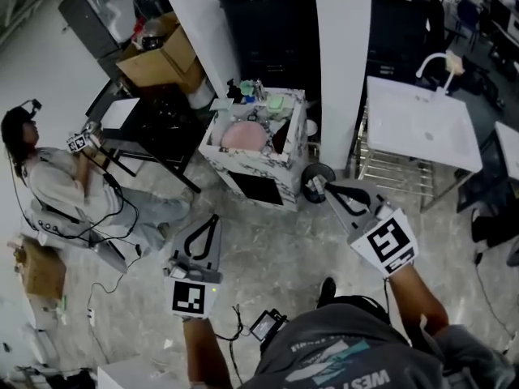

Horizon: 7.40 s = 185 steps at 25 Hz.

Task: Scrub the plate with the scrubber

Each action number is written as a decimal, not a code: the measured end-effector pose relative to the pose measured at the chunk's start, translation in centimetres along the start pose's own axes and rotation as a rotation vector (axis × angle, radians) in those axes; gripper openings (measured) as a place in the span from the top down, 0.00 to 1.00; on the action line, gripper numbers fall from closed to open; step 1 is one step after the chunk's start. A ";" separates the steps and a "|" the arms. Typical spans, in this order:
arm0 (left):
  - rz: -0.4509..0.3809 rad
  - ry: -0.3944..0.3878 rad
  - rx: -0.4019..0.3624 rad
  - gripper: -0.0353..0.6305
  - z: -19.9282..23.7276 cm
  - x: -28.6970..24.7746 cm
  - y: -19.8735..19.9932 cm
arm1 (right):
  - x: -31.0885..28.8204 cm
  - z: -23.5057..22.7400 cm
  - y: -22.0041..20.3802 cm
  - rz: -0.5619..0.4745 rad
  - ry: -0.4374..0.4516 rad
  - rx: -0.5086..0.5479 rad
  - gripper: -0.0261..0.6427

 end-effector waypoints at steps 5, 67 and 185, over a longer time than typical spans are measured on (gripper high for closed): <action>0.017 0.004 -0.042 0.95 0.5 -4.6 1.2 | -1.7 -4.2 -0.9 -0.012 0.032 -0.012 0.92; 0.069 -0.068 0.128 0.95 26.3 -31.3 -15.2 | -39.3 -19.6 0.2 0.091 0.024 -0.054 0.92; 0.296 -0.117 0.347 0.95 34.0 -45.9 -38.3 | -65.9 -22.0 -30.4 0.644 -0.029 -0.631 0.90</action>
Point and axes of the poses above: the fingertips, and each gripper's own axes: x backward along the fingers, z to its left, y out of its top, the point moved 7 cm from there along x, backward along the fingers, and after that the axes turned 2 degrees about -x, right-handed, at the moved point
